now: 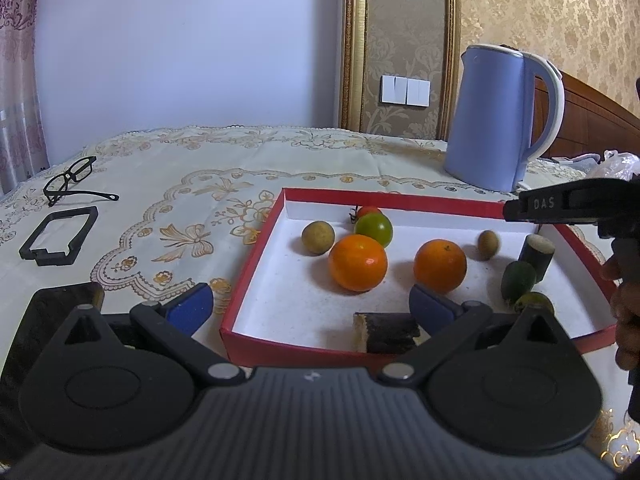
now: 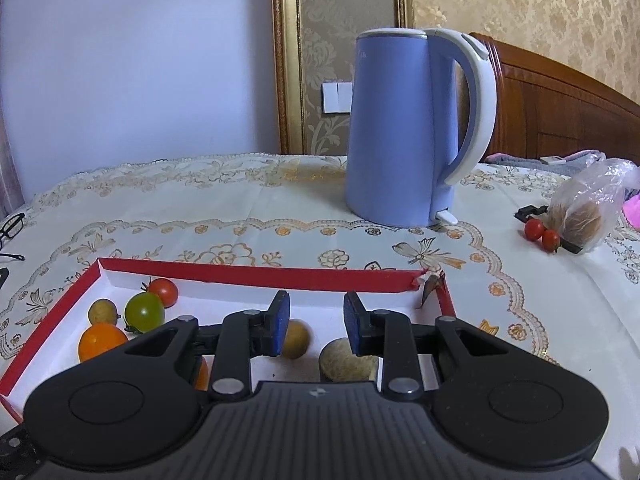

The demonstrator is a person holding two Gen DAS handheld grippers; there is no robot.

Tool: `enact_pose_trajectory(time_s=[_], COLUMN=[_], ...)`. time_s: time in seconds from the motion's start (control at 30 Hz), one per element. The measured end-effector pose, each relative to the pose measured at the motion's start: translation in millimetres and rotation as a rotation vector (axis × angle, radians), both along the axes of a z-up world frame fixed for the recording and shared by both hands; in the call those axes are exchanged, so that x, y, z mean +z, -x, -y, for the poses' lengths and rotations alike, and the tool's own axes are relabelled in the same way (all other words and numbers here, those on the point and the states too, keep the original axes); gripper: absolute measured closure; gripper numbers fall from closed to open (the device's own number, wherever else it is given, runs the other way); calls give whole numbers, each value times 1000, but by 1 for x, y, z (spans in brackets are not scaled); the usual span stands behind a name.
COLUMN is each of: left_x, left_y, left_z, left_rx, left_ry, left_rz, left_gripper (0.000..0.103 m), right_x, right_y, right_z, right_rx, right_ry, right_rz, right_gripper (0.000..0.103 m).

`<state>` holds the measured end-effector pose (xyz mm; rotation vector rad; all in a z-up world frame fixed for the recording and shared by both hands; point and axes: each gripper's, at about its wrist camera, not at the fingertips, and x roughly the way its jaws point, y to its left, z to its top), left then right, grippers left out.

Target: Organize fruits

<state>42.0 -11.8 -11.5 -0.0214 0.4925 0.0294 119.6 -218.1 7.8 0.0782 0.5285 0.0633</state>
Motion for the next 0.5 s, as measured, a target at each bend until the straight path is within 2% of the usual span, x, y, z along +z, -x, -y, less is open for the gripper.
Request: enact_pose_trajectory(time_s=[0.17,0.33,0.37,0.47,0.5], left_x=[1,5,6,8,8], left_y=[2,8,10,14,15], left_z=[0,3,4,5,6], left_rx=[-5,-22,-23,-27,-31], left_ry=[0,7,8,21,24], left_rz=[5,5,4,-3,-8], left_gripper=[0,0,0,0,0], right_x=[-1,4,6,11,13], right_y=[6,32,39,69,81], right_z=[-1,3,4,10,12], right_rx=[9,21,22,8,4], right_ry=[0,-16,-22,-38,-35], right_rz=[4,39,50,114,140], right_gripper=[75,74,70,46,43])
